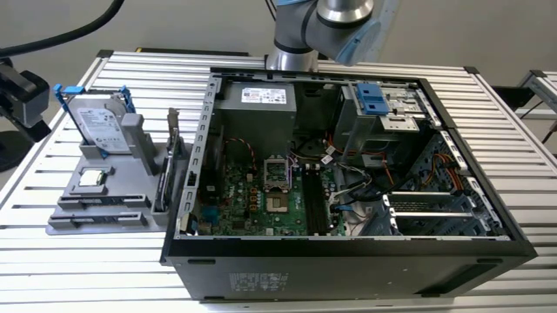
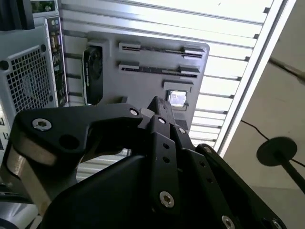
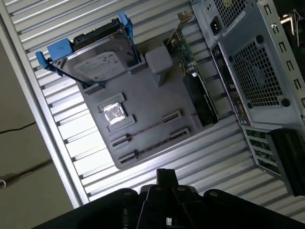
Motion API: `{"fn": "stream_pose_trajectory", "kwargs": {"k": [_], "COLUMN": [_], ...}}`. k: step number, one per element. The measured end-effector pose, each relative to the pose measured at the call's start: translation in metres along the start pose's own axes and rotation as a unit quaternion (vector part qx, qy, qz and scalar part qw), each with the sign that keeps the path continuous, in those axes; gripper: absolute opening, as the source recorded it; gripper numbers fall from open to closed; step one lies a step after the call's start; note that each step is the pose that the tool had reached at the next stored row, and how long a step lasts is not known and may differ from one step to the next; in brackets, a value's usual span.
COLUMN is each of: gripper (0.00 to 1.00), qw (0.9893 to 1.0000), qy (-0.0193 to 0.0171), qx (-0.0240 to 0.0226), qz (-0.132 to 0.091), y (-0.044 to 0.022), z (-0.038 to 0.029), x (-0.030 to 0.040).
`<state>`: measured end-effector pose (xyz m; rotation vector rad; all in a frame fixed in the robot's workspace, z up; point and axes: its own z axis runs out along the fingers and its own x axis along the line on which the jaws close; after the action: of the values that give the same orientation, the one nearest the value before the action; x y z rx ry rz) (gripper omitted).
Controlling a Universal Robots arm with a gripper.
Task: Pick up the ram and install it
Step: 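Pick up the ram and move it above insertion slot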
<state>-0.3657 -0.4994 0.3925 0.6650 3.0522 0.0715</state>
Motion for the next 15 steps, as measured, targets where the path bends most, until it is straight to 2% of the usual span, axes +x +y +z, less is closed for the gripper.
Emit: {"fn": "stream_pose_trajectory", "kwargs": {"k": [8, 15], "gripper": [0.0, 0.0], "qw": [0.9996, 0.9985], "qy": [-0.0014, -0.0027], "qx": [0.0002, 0.0004], "qz": [0.029, 0.055], "y": [-0.0001, -0.0002], "z": [0.0, 0.0], "x": [0.0002, 0.0005]}}
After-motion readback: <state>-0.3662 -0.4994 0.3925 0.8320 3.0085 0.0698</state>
